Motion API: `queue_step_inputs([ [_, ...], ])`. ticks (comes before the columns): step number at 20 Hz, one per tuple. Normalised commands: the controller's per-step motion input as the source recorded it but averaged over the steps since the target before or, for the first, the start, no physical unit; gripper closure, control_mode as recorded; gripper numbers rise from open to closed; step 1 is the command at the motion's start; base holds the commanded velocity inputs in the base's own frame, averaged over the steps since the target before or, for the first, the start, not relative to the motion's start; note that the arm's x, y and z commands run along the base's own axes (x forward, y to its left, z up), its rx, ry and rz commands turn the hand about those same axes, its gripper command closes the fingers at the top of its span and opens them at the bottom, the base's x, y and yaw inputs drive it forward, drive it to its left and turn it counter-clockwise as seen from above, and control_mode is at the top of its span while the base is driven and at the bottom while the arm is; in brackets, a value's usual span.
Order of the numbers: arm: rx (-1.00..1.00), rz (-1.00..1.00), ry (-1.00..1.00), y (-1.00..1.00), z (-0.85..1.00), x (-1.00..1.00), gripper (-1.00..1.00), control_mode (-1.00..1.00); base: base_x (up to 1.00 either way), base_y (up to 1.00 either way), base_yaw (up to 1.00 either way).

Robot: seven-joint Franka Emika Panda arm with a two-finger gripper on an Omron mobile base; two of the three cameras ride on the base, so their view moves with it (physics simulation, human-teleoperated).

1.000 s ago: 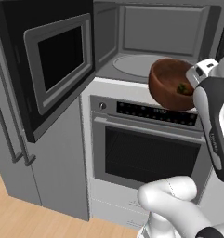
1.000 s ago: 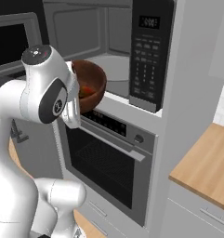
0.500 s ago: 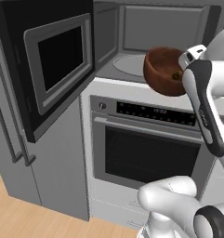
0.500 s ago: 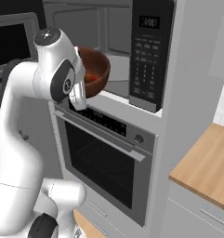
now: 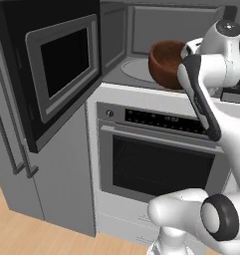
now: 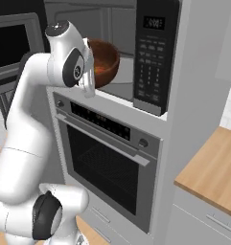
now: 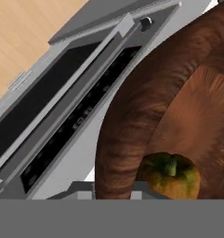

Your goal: Pick the bell pepper from the sink and place it in the bowl. Then pick the bowl and place it in the microwave. Then close the microwave door and press the start button.

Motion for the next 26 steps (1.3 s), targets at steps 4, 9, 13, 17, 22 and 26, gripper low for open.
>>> queue_step_inputs([
  [4, -0.03, -0.14, 0.00, 0.03, 0.14, 0.82, 1.00, -1.00, 0.00, 0.00, 0.00],
  [9, 0.00, -0.09, 0.05, 0.00, 0.07, 0.61, 1.00, -1.00, 0.00, 0.00, 0.00],
  [13, 0.00, 0.00, 0.06, 0.00, 0.00, 0.41, 1.00, -1.00, 0.00, 0.00, 0.00],
  [17, 0.00, 0.00, 0.05, 0.00, 0.00, 0.41, 1.00, -1.00, 0.00, 0.00, 0.00],
  [22, 0.00, 0.00, 0.03, 0.00, -0.04, 0.39, 1.00, -1.00, 0.00, 0.00, 0.00],
  [26, 0.00, 0.00, 0.07, 0.00, -0.11, 0.43, 1.00, -1.00, 0.00, 0.00, 0.00],
])
